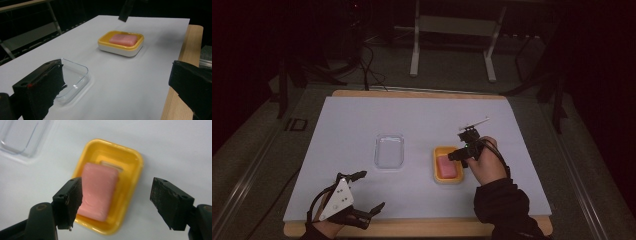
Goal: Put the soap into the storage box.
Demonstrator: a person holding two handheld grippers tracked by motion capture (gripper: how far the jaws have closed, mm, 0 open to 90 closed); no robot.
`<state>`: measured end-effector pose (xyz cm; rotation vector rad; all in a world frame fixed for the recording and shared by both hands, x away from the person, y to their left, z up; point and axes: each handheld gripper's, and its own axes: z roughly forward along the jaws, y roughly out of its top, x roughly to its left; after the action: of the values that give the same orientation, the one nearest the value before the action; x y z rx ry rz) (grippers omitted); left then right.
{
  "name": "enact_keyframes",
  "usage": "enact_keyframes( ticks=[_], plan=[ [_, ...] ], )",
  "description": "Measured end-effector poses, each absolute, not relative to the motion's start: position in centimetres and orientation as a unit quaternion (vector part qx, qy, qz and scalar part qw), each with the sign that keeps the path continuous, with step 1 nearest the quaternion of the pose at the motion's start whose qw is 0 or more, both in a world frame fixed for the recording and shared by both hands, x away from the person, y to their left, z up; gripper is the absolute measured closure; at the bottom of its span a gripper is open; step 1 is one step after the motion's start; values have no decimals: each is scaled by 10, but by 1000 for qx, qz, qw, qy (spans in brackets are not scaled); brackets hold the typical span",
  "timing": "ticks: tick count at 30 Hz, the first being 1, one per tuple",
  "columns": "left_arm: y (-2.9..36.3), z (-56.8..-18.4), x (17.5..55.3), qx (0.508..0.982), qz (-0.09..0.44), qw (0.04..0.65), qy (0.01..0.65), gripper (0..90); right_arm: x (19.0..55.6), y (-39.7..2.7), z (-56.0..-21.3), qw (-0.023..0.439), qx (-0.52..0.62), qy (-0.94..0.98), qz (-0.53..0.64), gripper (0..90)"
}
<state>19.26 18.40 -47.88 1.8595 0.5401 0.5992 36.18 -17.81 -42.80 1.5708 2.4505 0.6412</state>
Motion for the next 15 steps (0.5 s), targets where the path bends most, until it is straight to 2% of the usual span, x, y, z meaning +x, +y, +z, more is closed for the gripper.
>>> enact_keyframes(
  ticks=[15],
  plan=[
    [183,-480,193,780,250,527,227,6,337,-225,-426,130,482,832,240,269]
  ],
)
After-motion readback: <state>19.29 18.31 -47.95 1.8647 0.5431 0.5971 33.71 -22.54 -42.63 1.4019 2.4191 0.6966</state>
